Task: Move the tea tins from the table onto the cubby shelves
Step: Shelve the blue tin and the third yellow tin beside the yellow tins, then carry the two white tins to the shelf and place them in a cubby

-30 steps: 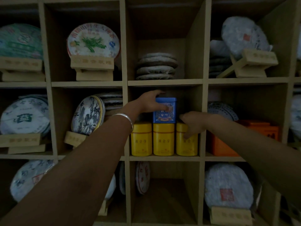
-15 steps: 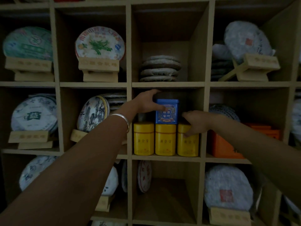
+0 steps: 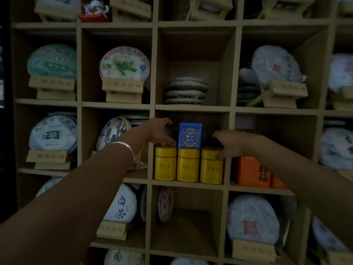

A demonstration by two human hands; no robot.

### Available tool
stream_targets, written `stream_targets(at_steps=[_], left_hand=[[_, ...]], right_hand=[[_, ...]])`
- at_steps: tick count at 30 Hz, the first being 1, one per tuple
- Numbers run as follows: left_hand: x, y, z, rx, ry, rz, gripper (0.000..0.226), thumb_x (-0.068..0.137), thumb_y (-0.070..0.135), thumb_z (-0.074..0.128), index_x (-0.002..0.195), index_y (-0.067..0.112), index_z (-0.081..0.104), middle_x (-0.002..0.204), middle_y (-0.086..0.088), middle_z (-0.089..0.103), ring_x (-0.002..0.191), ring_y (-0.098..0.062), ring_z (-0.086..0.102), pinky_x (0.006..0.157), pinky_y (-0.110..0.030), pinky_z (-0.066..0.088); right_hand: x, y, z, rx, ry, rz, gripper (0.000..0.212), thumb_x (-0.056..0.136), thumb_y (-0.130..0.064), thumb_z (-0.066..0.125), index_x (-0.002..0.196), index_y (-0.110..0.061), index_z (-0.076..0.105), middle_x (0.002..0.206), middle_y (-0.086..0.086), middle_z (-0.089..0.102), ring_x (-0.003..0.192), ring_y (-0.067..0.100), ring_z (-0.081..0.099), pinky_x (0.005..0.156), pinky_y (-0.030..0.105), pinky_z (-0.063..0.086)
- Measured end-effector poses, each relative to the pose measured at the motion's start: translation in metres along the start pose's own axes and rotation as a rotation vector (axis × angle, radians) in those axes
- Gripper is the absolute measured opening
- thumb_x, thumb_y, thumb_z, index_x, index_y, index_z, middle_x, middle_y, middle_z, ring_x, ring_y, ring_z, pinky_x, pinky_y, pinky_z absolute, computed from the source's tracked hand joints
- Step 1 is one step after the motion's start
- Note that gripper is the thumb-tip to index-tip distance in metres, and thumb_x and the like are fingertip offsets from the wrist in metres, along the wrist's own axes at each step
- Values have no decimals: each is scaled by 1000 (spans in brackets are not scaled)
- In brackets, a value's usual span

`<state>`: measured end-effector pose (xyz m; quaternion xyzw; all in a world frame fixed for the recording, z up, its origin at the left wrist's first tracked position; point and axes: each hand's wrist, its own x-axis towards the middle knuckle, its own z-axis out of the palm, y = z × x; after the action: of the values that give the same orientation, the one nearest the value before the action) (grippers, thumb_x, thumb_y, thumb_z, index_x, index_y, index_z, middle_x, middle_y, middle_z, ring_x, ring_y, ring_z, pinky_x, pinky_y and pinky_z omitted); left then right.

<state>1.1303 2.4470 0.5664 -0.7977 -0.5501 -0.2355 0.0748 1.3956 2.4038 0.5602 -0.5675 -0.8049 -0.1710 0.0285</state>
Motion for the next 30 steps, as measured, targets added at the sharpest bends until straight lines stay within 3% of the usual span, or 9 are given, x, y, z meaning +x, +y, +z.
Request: stream_targets(at_steps=[6, 9, 11, 14, 17, 19, 23, 26, 30], left_hand=[[-13, 39, 3, 122, -134, 108, 50, 70, 54, 77, 97, 17, 58, 104, -3, 62, 91, -20, 56, 69, -28, 41], [-20, 71, 12, 75, -190, 230, 45, 71, 56, 75, 94, 20, 61, 94, 4, 56, 88, -13, 53, 65, -26, 41], [-29, 99, 26, -18, -226, 306, 40, 69, 54, 78, 90, 25, 61, 88, 9, 55, 85, -13, 54, 64, -26, 43], [-46, 153, 55, -55, -280, 471, 40, 69, 46, 80, 96, 18, 68, 93, 2, 65, 89, -18, 61, 76, -28, 51], [-73, 222, 78, -176, -358, 649, 34, 75, 36, 79, 96, 11, 70, 91, -7, 71, 77, -19, 63, 73, -23, 53], [-98, 279, 84, -232, -388, 775, 36, 77, 31, 78, 102, 7, 69, 99, -8, 70, 87, -23, 63, 84, -32, 53], [-168, 400, 69, -397, -464, 1045, 28, 79, 26, 78, 98, 9, 66, 94, -5, 64, 94, -24, 60, 80, -30, 48], [-235, 478, 52, -464, -534, 1189, 53, 76, 36, 79, 119, 13, 57, 114, -3, 59, 108, -24, 57, 91, -34, 49], [-337, 553, 34, -477, -557, 1392, 61, 70, 47, 80, 120, 20, 57, 116, -3, 61, 108, -22, 59, 92, -34, 49]], right_hand=[[-81, 11, -9, -12, -5, 112, 67, 76, -38, 74, 134, -20, 44, 134, 5, 53, 115, 24, 53, 99, 40, 45], [-136, 17, -16, -22, -26, 247, 74, 78, -34, 75, 139, -14, 39, 140, 11, 48, 122, 28, 50, 100, 25, 38], [-176, 18, -18, -81, -53, 422, 68, 78, -41, 73, 133, -12, 45, 133, 15, 54, 117, 29, 54, 96, 29, 43], [-249, 13, -17, -129, -117, 608, 62, 79, -43, 72, 128, -13, 49, 128, 12, 57, 112, 26, 57, 85, 29, 45], [-343, 1, -23, -132, -187, 780, 80, 79, -41, 74, 141, -11, 34, 140, 15, 48, 124, 31, 50, 95, 33, 42], [-412, -11, -33, -133, -225, 907, 88, 77, -43, 74, 145, -10, 29, 146, 15, 42, 129, 32, 44, 100, 33, 39], [-547, -51, -71, -220, -324, 1201, 71, 76, -51, 71, 130, -10, 51, 129, 13, 58, 116, 31, 56, 90, 31, 46], [-635, -91, -106, -247, -362, 1403, 73, 75, -47, 74, 131, -8, 48, 128, 15, 58, 115, 33, 55, 92, 33, 47], [-731, -147, -144, -315, -428, 1638, 73, 73, -48, 73, 127, -5, 47, 122, 18, 59, 111, 36, 56, 91, 39, 49]])
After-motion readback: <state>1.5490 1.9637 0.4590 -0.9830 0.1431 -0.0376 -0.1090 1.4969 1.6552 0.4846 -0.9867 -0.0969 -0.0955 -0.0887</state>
